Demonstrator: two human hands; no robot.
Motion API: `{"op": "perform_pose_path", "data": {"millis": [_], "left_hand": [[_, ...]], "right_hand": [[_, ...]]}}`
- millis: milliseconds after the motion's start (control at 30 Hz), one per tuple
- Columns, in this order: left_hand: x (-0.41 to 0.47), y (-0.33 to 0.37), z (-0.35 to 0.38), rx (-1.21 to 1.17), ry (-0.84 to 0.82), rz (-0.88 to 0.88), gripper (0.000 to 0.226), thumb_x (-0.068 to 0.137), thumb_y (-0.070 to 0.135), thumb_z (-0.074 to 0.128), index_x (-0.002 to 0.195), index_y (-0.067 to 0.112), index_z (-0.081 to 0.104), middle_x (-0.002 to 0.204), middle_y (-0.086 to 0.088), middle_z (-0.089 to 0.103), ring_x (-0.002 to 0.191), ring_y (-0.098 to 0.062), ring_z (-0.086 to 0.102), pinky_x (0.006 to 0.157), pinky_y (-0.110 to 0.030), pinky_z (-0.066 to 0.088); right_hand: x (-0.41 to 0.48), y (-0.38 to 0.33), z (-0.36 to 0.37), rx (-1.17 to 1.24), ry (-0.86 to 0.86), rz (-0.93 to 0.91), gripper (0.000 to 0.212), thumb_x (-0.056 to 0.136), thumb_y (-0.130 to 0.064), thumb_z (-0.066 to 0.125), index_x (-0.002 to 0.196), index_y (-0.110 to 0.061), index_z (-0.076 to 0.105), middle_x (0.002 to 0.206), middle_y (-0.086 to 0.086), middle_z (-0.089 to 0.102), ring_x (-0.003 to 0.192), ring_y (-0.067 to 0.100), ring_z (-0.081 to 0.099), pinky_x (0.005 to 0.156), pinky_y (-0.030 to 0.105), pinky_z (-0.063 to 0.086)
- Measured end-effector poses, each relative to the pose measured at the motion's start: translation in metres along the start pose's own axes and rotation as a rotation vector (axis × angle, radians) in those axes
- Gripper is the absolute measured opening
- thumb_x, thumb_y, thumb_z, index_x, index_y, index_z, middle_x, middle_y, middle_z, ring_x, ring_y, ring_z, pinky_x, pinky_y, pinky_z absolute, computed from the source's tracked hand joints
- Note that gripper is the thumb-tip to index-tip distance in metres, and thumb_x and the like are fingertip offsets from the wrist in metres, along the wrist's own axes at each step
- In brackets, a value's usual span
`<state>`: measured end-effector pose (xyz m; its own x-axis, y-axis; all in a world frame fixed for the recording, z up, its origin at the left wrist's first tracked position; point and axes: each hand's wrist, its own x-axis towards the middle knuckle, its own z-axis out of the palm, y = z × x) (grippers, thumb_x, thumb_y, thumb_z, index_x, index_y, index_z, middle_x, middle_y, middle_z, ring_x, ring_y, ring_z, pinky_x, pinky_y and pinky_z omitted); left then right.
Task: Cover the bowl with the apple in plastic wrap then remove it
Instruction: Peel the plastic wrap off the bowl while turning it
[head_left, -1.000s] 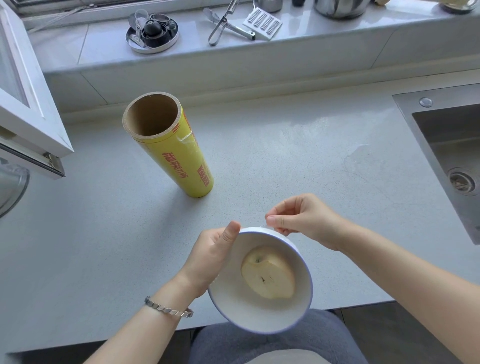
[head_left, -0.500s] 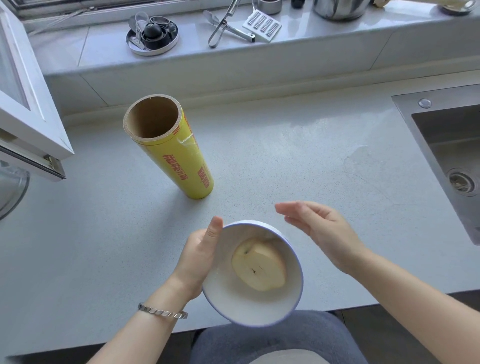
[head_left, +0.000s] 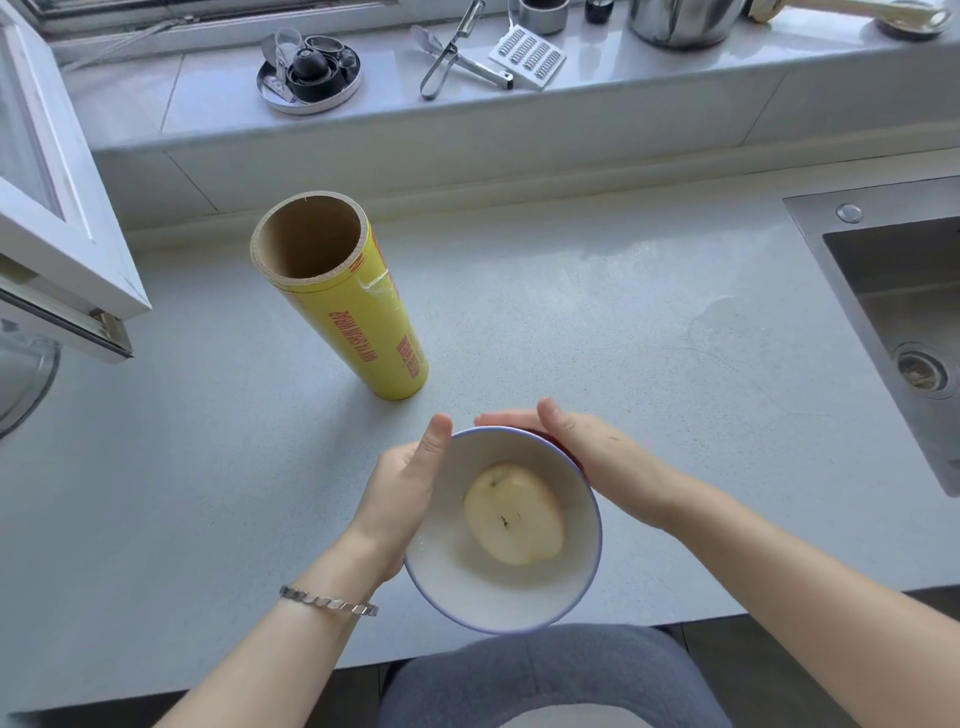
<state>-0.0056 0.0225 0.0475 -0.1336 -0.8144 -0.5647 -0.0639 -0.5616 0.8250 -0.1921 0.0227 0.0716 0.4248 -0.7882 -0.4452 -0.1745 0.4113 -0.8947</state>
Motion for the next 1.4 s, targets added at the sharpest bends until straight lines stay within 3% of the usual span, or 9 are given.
{"op": "perform_pose_path", "data": {"millis": [233, 367, 500, 633, 833, 933, 1033, 1300, 1400], "left_hand": [[0.007, -0.011, 0.0, -0.001, 0.054, -0.08, 0.071, 0.058, 0.077, 0.054, 0.081, 0.01, 0.058, 0.074, -0.01, 0.05, 0.068, -0.022, 0.047, 0.064, -0.033, 0.036], [0.022, -0.011, 0.003, -0.051, 0.104, -0.202, 0.067, 0.071, 0.076, 0.049, 0.087, 0.012, 0.061, 0.085, -0.011, 0.052, 0.078, -0.024, 0.051, 0.071, -0.038, 0.039], [0.038, -0.006, 0.013, -0.051, 0.02, -0.263, 0.055, 0.076, 0.065, 0.055, 0.088, 0.013, 0.068, 0.092, -0.013, 0.066, 0.083, -0.027, 0.062, 0.086, -0.05, 0.049], [0.055, -0.004, 0.018, -0.027, -0.045, -0.269, 0.037, 0.086, 0.052, 0.053, 0.097, 0.019, 0.066, 0.101, -0.009, 0.068, 0.089, -0.026, 0.062, 0.086, -0.042, 0.047], [0.083, -0.01, 0.019, -0.041, 0.046, -0.409, 0.042, 0.095, 0.051, 0.03, 0.112, 0.025, 0.057, 0.103, -0.005, 0.065, 0.082, -0.022, 0.063, 0.063, -0.037, 0.055], [0.099, -0.016, 0.019, -0.076, 0.123, -0.439, 0.042, 0.095, 0.051, 0.025, 0.109, 0.025, 0.056, 0.098, -0.003, 0.066, 0.081, -0.022, 0.064, 0.068, -0.038, 0.054], [0.107, -0.022, 0.016, -0.056, 0.154, -0.449, 0.044, 0.094, 0.055, 0.023, 0.112, 0.028, 0.054, 0.103, -0.001, 0.066, 0.085, -0.022, 0.065, 0.076, -0.04, 0.053], [0.118, -0.035, 0.008, 0.012, 0.147, -0.399, 0.056, 0.082, 0.064, 0.027, 0.118, 0.03, 0.053, 0.124, -0.001, 0.06, 0.109, -0.023, 0.059, 0.094, -0.049, 0.049], [0.118, -0.04, 0.008, 0.078, 0.164, -0.414, 0.074, 0.071, 0.069, 0.028, 0.131, 0.027, 0.036, 0.136, 0.002, 0.046, 0.123, -0.024, 0.047, 0.103, -0.051, 0.04]], "right_hand": [[0.01, 0.017, -0.009, 0.164, -0.081, 0.246, 0.055, 0.094, -0.048, 0.024, 0.118, -0.015, 0.061, 0.116, -0.001, 0.067, 0.104, 0.011, 0.064, 0.09, 0.021, 0.049], [0.005, 0.031, -0.02, 0.342, -0.016, 0.296, 0.061, 0.079, -0.051, 0.043, 0.126, -0.014, 0.055, 0.13, 0.009, 0.059, 0.121, 0.023, 0.055, 0.105, 0.037, 0.041], [0.008, 0.034, -0.032, 0.401, 0.055, 0.34, 0.052, 0.086, -0.049, 0.042, 0.124, -0.017, 0.057, 0.126, 0.009, 0.062, 0.107, 0.023, 0.061, 0.083, 0.028, 0.052], [0.022, 0.043, -0.042, 0.411, 0.249, 0.34, 0.041, 0.091, -0.043, 0.042, 0.107, -0.013, 0.064, 0.102, 0.008, 0.068, 0.082, 0.019, 0.064, 0.063, 0.022, 0.053], [0.054, 0.064, -0.046, 0.426, 0.452, 0.342, 0.052, 0.091, -0.046, 0.044, 0.117, -0.005, 0.06, 0.12, 0.02, 0.063, 0.094, 0.025, 0.059, 0.089, 0.038, 0.05], [0.068, 0.072, -0.044, 0.352, 0.473, 0.343, 0.061, 0.092, -0.045, 0.041, 0.112, 0.012, 0.053, 0.096, 0.021, 0.063, 0.077, 0.022, 0.057, 0.07, 0.029, 0.05], [0.077, 0.078, -0.044, 0.291, 0.478, 0.361, 0.042, 0.096, -0.039, 0.037, 0.093, -0.004, 0.059, 0.082, 0.011, 0.056, 0.065, 0.016, 0.056, 0.057, 0.019, 0.052], [0.084, 0.089, -0.039, 0.243, 0.481, 0.375, 0.052, 0.098, -0.031, 0.034, 0.094, 0.016, 0.056, 0.079, 0.011, 0.053, 0.071, 0.022, 0.052, 0.069, 0.026, 0.049], [0.085, 0.089, -0.039, 0.214, 0.501, 0.38, 0.055, 0.098, -0.031, 0.035, 0.103, 0.022, 0.049, 0.082, 0.012, 0.051, 0.071, 0.022, 0.049, 0.068, 0.027, 0.048]]}}
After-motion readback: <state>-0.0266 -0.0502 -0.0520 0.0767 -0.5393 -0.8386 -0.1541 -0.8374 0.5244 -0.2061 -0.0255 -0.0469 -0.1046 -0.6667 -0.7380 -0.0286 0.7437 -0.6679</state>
